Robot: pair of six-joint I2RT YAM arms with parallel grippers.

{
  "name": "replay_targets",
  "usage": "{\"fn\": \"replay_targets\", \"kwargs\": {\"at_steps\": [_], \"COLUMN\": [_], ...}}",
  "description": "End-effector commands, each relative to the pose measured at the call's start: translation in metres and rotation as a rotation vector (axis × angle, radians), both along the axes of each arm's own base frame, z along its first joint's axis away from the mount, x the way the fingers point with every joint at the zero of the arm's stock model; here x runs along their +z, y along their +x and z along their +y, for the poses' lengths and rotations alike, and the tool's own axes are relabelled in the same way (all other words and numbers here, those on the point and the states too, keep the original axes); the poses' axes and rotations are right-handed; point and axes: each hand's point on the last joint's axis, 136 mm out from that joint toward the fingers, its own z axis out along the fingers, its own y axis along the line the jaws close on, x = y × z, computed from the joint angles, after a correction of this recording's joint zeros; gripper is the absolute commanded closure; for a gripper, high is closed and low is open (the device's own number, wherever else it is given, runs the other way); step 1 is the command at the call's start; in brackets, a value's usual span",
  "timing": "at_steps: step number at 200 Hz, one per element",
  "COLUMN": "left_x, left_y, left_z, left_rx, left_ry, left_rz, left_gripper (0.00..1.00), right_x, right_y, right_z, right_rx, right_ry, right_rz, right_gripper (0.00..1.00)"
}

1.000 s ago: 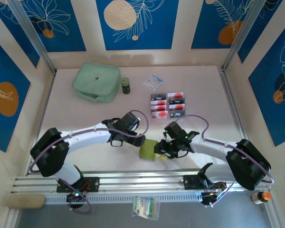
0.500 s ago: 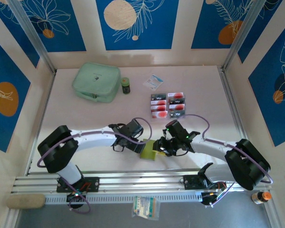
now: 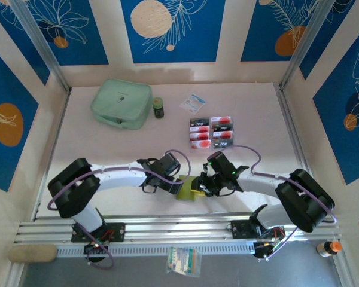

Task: Put the credit cards into the card holder

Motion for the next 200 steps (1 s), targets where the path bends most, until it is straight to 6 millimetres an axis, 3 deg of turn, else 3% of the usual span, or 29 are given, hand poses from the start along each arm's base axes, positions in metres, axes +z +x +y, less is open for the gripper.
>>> {"fn": "replay_targets", "kwargs": {"at_steps": [1, 45, 70, 101, 137, 157, 178, 200], "left_x": [-0.018, -0.018, 0.001, 0.068, 0.173, 0.223, 0.25, 0.253], "left_y": [-0.011, -0.011, 0.0, 0.031, 0.064, 0.071, 0.073, 0.073], "left_z": [0.013, 0.016, 0.027, 0.032, 0.01, -0.003, -0.015, -0.022], "left_rx": [0.001, 0.017, 0.069, 0.235, 0.343, 0.331, 0.331, 0.359], "left_ry": [0.069, 0.07, 0.095, -0.096, -0.524, -0.652, -0.751, -0.818], "left_rz": [0.025, 0.019, -0.044, -0.118, -0.179, -0.219, -0.212, -0.17], "left_gripper": [0.0, 0.0, 0.0, 0.0, 0.0, 0.0, 0.0, 0.0], "right_x": [0.0, 0.004, 0.015, 0.058, 0.116, 0.132, 0.144, 0.156], "right_y": [-0.004, -0.002, 0.001, 0.022, 0.057, 0.076, 0.094, 0.101], "right_z": [0.004, 0.008, 0.008, 0.007, -0.002, -0.009, -0.009, 0.0], "right_rx": [0.01, 0.008, 0.01, 0.041, 0.106, 0.148, 0.179, 0.199], "right_ry": [0.041, 0.068, 0.087, 0.048, -0.128, -0.298, -0.434, -0.465], "right_rz": [0.023, 0.019, -0.006, -0.178, -0.514, -0.717, -0.897, -1.012], "right_gripper": [0.76, 1.0, 1.0, 1.0, 1.0, 1.0, 1.0, 1.0]}}
